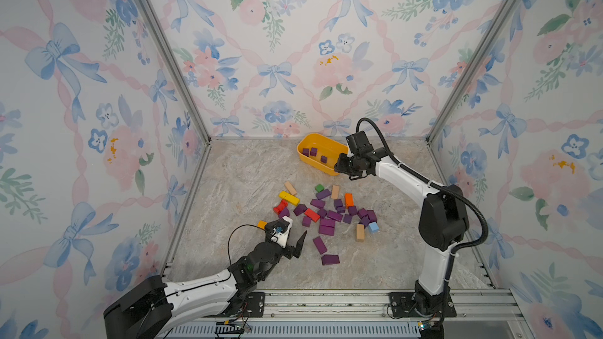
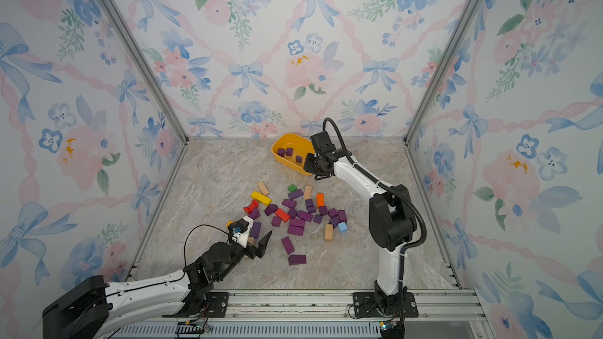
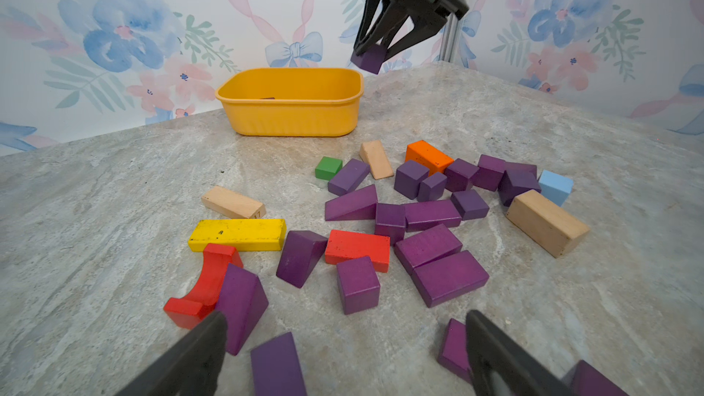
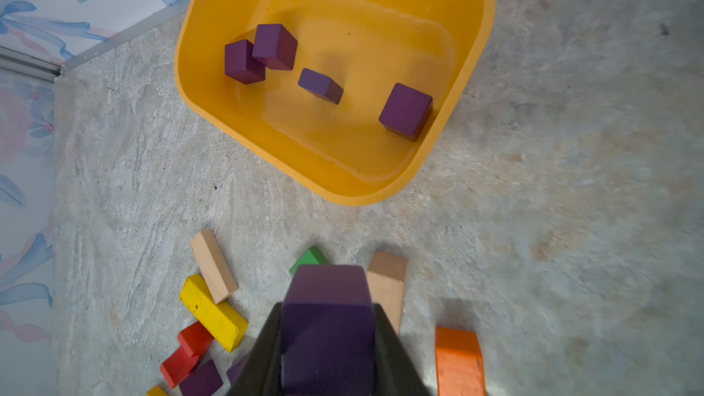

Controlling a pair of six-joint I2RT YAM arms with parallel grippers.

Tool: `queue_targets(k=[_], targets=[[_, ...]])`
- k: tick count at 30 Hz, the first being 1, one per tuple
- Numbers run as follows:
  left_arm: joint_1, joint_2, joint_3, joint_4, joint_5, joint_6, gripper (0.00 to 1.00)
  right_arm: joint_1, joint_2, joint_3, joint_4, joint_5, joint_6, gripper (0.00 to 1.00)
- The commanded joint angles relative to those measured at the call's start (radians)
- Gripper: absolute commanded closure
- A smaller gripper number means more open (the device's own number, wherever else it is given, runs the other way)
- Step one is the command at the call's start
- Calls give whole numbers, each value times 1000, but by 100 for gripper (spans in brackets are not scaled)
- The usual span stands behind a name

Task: Pick purple bricks into the storage bin
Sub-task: Place the building block in the storage box.

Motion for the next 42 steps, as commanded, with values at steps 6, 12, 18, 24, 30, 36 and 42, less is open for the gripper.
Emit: queue_targets(k=[6, 12, 18, 24, 30, 36, 42], targets=[[8, -3, -4, 22, -1, 24, 2, -58, 175, 164, 15, -126, -14, 74], [8, 26, 6, 25, 10, 27, 2, -88, 204, 148, 98, -171, 66, 74], [8, 41, 12, 24, 10, 32, 2, -114, 250, 160, 147, -223, 105, 59], [10, 31, 6, 24, 1, 36, 2, -124, 202, 100, 212, -221, 94, 50], [12, 48, 15, 25, 11, 37, 2, -156, 123, 28, 244, -248, 77, 50], [11, 48, 15, 24, 10, 35, 2, -166, 78, 20, 128, -173, 0, 51], [12, 55, 16, 24, 7, 35, 2, -164, 80, 28, 59, -126, -46, 53]])
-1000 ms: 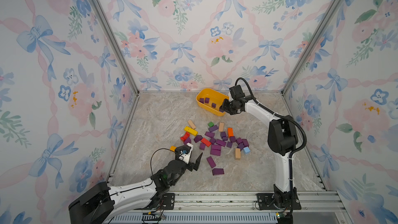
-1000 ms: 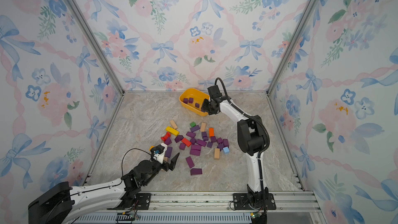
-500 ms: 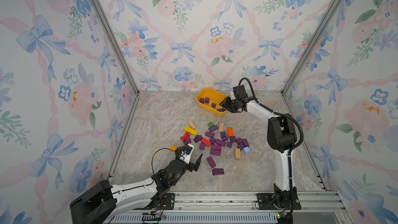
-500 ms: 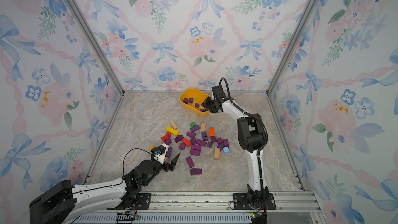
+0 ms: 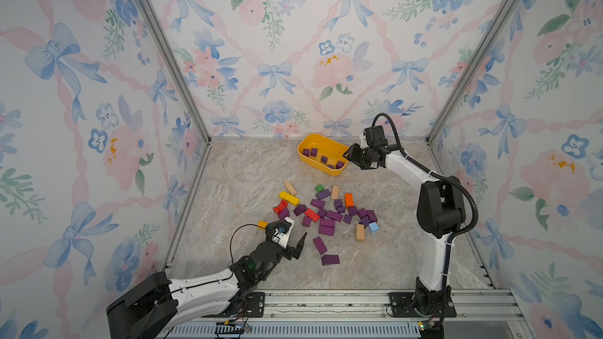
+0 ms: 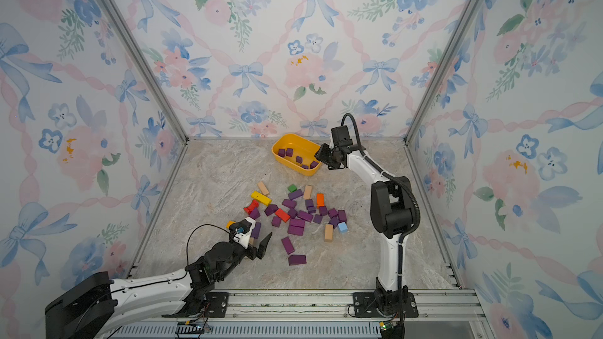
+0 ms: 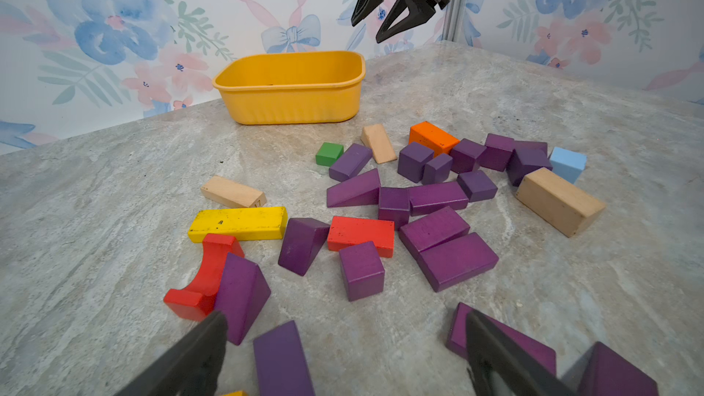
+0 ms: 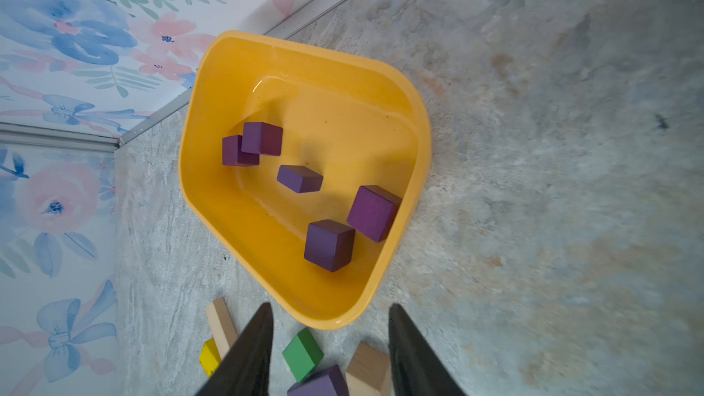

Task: Pick purple bricks into the storage bin
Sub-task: Place the building block in the storage box, then adjust the storage box at the center of the board.

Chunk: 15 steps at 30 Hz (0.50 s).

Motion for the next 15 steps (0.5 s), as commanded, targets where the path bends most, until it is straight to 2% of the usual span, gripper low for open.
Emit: queue_targets(k=[1, 8, 15], targets=[[8, 9, 15, 21, 3, 14, 2, -1, 14, 18, -93, 40, -49, 53], [10, 7, 16, 20, 1, 16, 2, 2, 73, 55, -78, -2, -19, 59], [10, 10, 17, 20, 3, 22, 2, 11, 155, 153, -139, 9, -25, 60]])
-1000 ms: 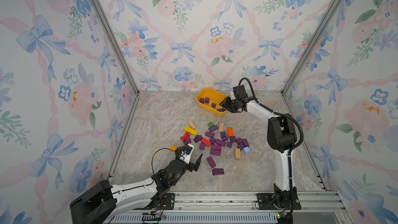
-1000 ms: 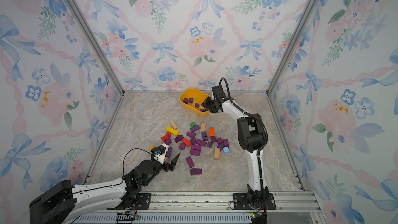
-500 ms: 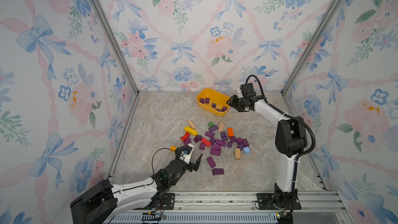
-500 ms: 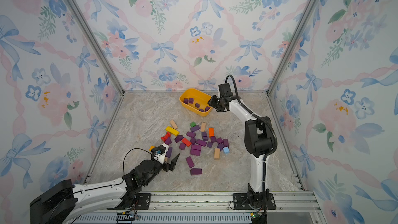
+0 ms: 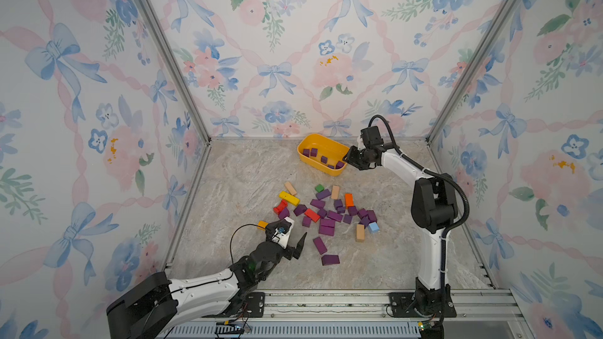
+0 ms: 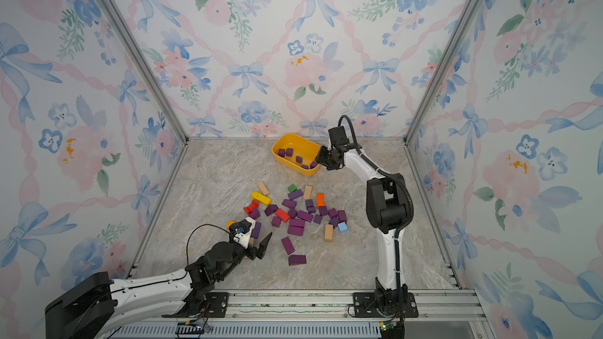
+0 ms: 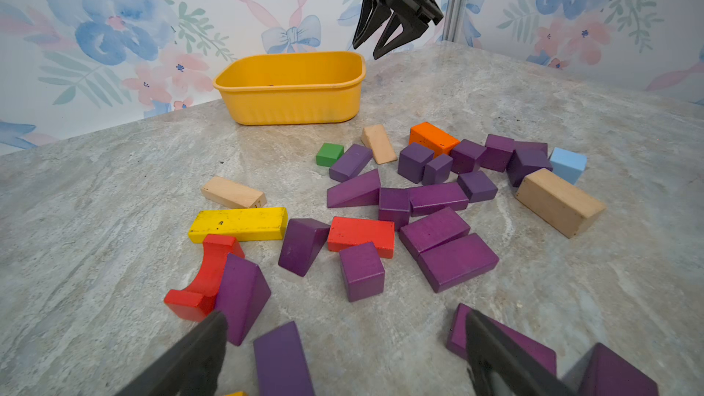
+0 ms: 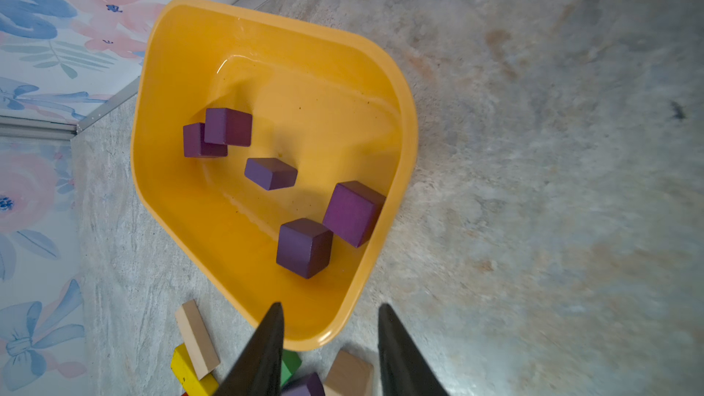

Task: Pick purple bricks into the storage bin
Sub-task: Adjust the storage box at the center of the board.

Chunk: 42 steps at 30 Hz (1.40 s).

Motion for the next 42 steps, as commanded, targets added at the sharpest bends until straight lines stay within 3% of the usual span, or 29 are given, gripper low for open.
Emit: queue_targets(k=[1, 9, 18, 42], targets=[[10, 9, 15, 21, 1, 18, 2, 11, 63, 56, -63, 4, -2, 61], [13, 9, 16, 21, 5, 19, 2, 18, 109, 72, -62, 8, 3, 64], [15, 10, 16, 21, 4, 21, 2, 32, 135, 123, -141, 43, -38, 76], [20, 15, 15, 20, -8, 19, 2, 37, 117, 94, -208, 94, -62, 86]])
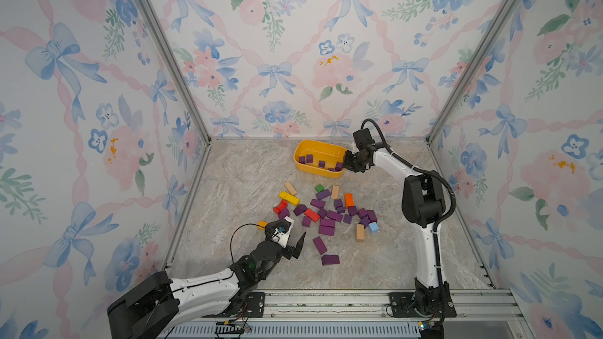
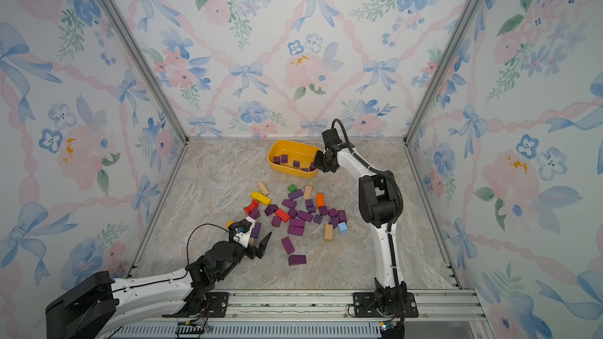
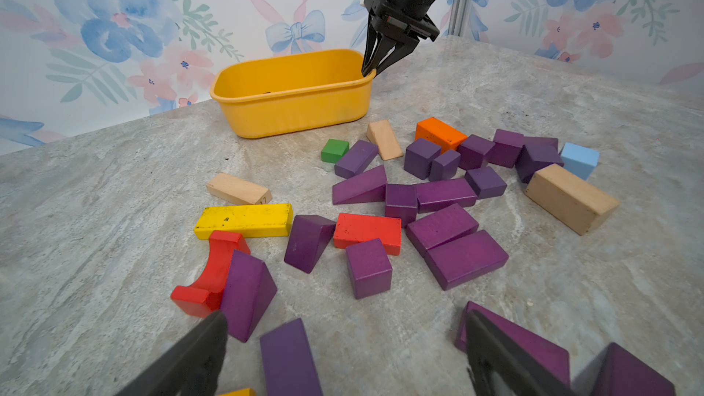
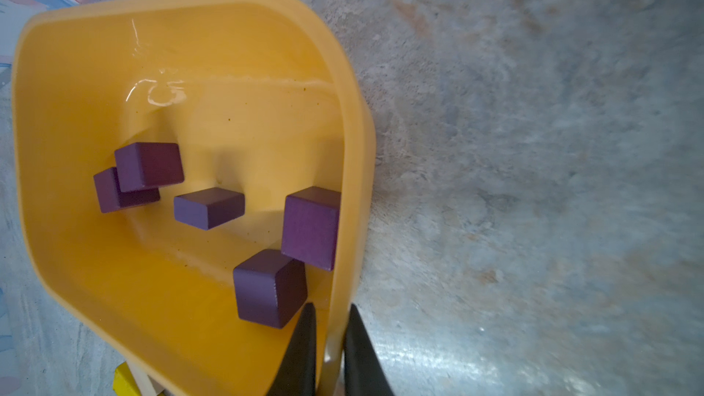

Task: Pick purple bricks into the storage bin
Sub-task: Adjust the storage box at the center of the board.

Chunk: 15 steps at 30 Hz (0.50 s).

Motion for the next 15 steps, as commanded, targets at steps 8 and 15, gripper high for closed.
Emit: queue_targets(k=[8, 15], targets=[[9, 11, 20, 20, 1, 13, 2, 15, -72, -113, -75, 57, -17, 87], [9, 9, 20, 20, -1, 14, 2, 33, -133, -162, -83, 64, -15, 87]])
